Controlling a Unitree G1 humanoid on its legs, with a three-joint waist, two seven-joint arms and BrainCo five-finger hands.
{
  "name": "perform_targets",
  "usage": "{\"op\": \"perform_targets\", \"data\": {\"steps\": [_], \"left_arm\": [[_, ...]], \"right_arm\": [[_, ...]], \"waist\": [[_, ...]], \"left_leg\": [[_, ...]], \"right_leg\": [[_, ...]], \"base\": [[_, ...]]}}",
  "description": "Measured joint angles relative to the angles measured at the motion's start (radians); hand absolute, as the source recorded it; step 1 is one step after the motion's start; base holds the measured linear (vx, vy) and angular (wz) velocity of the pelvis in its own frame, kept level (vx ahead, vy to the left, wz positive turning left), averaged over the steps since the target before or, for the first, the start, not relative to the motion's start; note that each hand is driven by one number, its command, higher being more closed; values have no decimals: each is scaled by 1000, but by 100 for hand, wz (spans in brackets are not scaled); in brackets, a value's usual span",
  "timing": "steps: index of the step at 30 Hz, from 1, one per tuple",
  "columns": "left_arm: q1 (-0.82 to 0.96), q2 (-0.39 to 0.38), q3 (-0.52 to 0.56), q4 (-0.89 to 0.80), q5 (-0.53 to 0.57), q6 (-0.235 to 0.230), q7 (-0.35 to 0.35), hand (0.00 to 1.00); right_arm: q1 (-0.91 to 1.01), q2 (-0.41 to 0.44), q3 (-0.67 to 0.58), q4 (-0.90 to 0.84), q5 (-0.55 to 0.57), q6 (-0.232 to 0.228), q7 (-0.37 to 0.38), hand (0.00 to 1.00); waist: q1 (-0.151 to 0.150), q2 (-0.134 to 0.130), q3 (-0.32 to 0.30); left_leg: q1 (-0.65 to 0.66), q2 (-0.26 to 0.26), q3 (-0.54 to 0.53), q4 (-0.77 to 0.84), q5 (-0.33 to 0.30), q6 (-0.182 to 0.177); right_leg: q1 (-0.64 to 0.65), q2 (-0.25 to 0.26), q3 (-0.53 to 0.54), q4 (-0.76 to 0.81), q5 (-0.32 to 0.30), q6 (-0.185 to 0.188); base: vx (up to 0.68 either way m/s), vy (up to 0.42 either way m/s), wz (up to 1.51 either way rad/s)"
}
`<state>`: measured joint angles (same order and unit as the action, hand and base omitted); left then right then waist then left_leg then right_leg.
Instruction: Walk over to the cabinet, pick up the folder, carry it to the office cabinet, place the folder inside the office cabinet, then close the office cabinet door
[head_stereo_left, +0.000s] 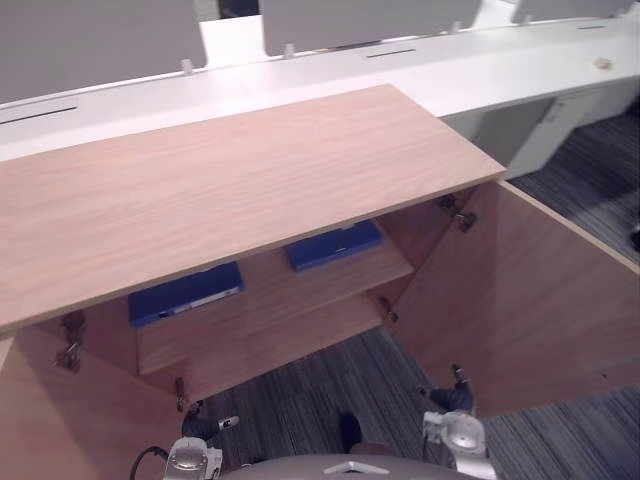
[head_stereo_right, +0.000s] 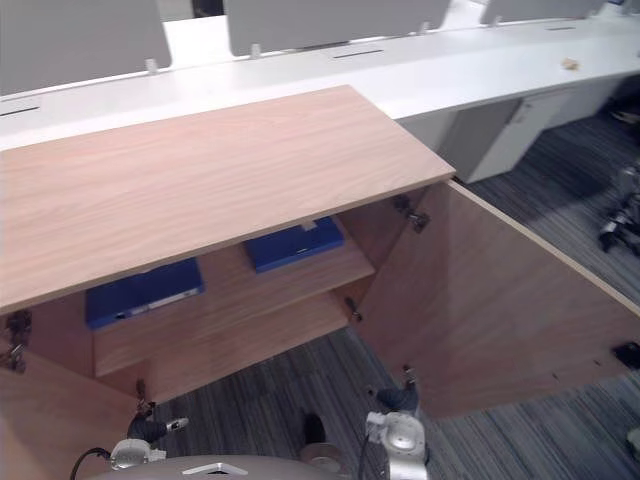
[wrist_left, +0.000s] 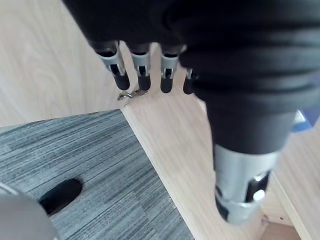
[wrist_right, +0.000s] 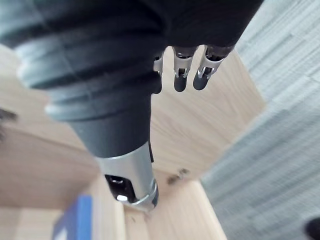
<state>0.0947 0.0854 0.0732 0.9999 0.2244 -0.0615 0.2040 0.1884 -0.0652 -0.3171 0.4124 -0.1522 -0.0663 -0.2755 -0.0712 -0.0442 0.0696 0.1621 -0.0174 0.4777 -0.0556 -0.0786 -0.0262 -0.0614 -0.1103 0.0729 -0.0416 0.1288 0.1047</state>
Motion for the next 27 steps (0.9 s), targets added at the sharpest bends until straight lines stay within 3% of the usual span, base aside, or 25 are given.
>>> {"op": "perform_targets", "data": {"steps": [6, 12, 16, 22, 24, 27], "left_arm": [[20, -3, -17, -7, 18, 0, -1, 0], [22, -8, -13, -11, 18, -1, -19, 0], [40, -15, 10, -41, 17, -1, -36, 0], [58, -30, -5, -44, 17, -2, -57, 0], [64, -26, -19, -44, 17, -3, -65, 0], [64, -21, -38, -44, 17, -7, -68, 0]], "right_arm": [[2, -5, -164, -196, 4, -37, -53, 0], [-31, -31, -413, -208, 150, -43, -137, 0], [-73, -65, -505, -186, 249, -66, -173, 0], [-178, -209, -553, -62, 401, -98, -165, 0], [-224, -294, -545, -12, 435, -106, -140, 0], [-268, -378, -498, 61, 468, -107, -100, 0]], "waist": [[-39, 11, -6], [-73, 44, -15], [-78, 58, -16], [-89, 95, -4], [-89, 126, 10], [-90, 146, 14]], "left_leg": [[-3, 30, 102, 98, -83, -8], [-11, 47, 135, 153, -136, -11], [-28, 50, 147, 177, -156, -7], [-46, 44, 153, 178, -172, -2], [-47, 42, 154, 178, -172, -2], [-61, 42, 153, 182, -172, -2]], "right_leg": [[-28, 33, 95, 21, -5, -6], [-42, 49, 136, 26, -12, -15], [-59, 49, 151, 36, -16, -12], [-80, 47, 161, 59, -32, -14], [-85, 46, 160, 59, -32, -14], [-106, 46, 158, 59, -32, -13]], "base": [[33, -26, -58], [9, -31, -25], [-22, -27, -10], [-23, -17, -3], [46, -22, -1], [69, -49, -1]]}}
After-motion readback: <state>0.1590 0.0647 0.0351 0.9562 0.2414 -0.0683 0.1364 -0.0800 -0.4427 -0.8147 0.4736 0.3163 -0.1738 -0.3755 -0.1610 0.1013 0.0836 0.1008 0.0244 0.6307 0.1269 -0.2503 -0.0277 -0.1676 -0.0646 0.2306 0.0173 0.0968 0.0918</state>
